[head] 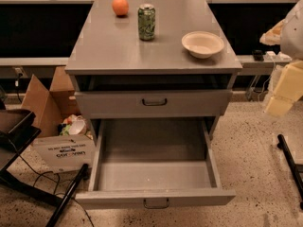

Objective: Close middle drawer

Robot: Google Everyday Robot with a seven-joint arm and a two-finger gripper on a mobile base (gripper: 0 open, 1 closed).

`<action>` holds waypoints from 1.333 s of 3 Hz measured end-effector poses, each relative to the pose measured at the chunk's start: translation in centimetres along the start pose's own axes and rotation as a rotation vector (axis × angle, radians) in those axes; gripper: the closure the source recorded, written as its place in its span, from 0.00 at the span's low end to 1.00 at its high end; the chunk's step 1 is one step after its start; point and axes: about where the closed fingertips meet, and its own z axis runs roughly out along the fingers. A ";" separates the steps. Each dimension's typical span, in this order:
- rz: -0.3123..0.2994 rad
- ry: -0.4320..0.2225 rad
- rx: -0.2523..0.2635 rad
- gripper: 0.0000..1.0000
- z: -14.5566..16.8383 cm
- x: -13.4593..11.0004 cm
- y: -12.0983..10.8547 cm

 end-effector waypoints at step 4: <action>0.025 0.110 -0.117 0.00 17.9 4.5 9.2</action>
Offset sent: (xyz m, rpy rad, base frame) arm -0.0334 0.0091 -0.1247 0.0038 0.1405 -0.0432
